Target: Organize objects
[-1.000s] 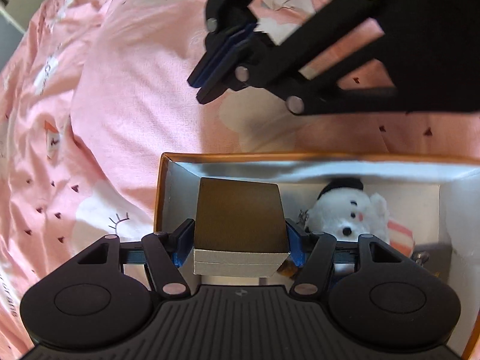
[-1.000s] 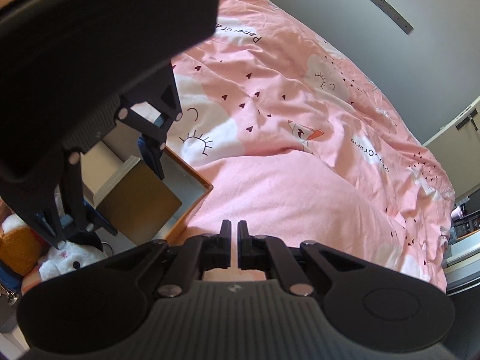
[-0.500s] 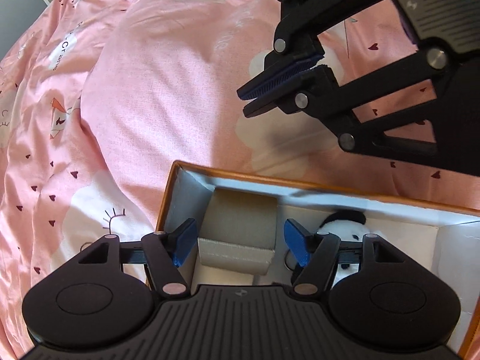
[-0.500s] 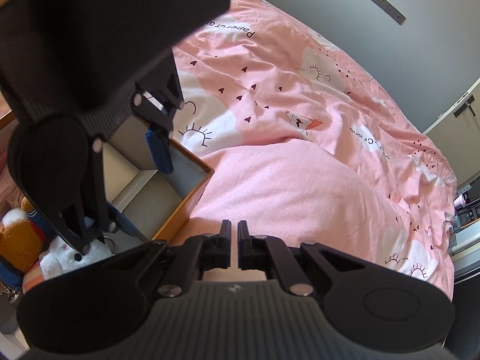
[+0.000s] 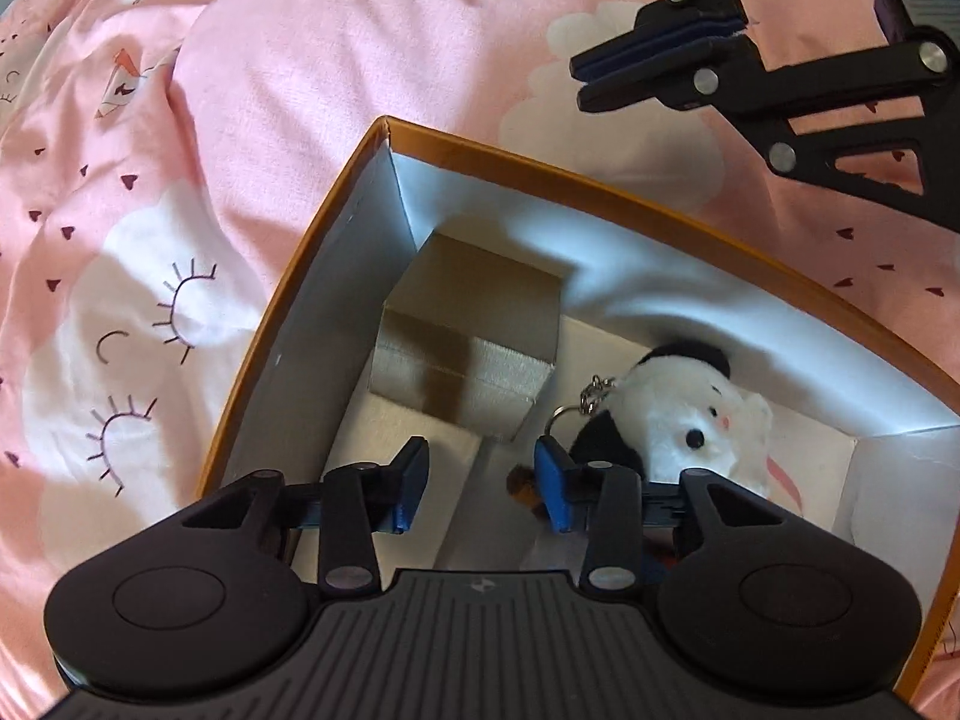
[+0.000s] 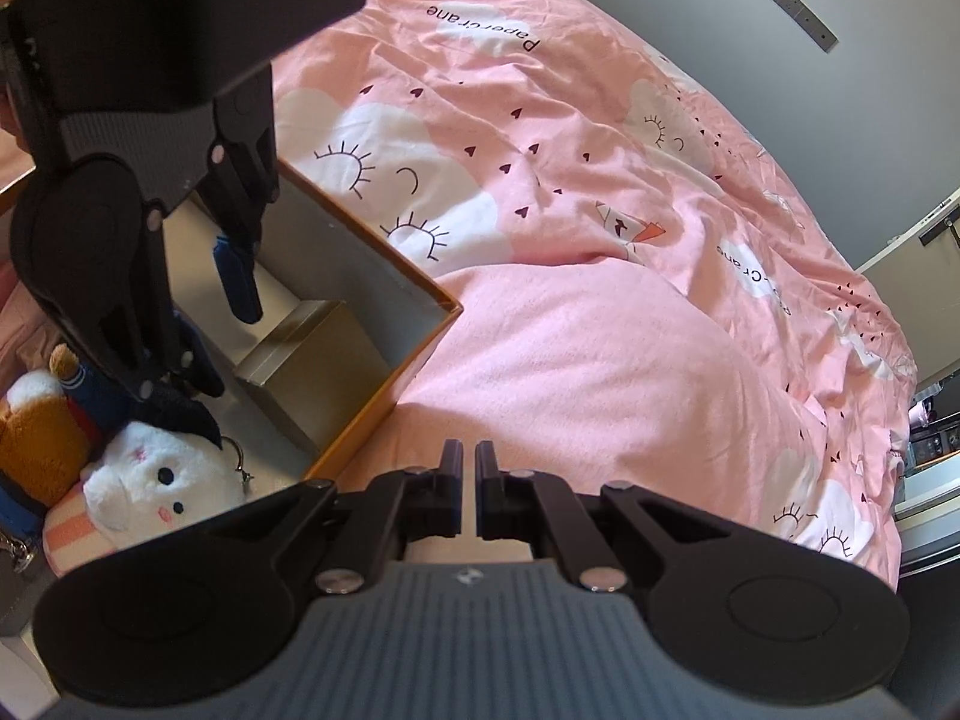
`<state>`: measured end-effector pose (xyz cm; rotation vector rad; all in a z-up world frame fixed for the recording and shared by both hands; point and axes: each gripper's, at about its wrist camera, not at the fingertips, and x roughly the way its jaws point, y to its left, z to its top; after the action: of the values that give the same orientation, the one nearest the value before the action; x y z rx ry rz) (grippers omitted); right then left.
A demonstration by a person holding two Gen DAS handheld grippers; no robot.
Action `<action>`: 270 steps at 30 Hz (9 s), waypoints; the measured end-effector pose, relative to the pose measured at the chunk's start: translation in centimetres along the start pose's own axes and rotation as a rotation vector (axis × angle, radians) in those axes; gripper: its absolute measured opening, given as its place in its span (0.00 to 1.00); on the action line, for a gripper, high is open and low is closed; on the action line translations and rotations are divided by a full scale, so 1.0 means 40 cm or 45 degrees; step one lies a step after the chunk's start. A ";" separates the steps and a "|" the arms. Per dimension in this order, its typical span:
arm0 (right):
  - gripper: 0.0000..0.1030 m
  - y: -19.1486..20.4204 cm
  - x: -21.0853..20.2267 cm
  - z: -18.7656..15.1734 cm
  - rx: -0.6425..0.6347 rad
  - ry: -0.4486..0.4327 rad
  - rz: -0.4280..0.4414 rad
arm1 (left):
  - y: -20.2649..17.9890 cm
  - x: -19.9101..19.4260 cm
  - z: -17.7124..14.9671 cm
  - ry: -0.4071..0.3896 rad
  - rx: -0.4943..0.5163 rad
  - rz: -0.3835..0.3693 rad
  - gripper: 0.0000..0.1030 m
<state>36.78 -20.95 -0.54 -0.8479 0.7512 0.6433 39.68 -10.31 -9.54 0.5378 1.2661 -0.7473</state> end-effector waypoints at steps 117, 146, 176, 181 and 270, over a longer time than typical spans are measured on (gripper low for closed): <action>0.54 0.839 -0.122 0.089 0.161 0.149 0.452 | -0.382 -0.260 -0.932 -0.336 -0.778 0.188 0.38; 0.56 0.823 -0.171 0.091 0.010 0.127 0.492 | -0.364 -0.267 -0.914 -0.364 -0.764 0.175 0.43; 0.56 0.356 -0.307 -0.023 0.239 0.149 0.090 | -0.245 -0.150 -0.757 -0.259 -0.779 0.157 0.74; 0.56 0.329 -0.218 -0.052 0.069 0.336 0.170 | -0.243 -0.131 -0.748 -0.216 -0.767 0.155 0.65; 0.61 0.216 -0.306 -0.180 0.551 -0.017 0.047 | -0.400 -0.273 -0.298 -0.662 -0.408 0.182 0.71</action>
<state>20.94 -25.01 2.34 -0.4331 0.8557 0.4923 18.57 -9.93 -1.04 0.1515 0.8275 -0.5047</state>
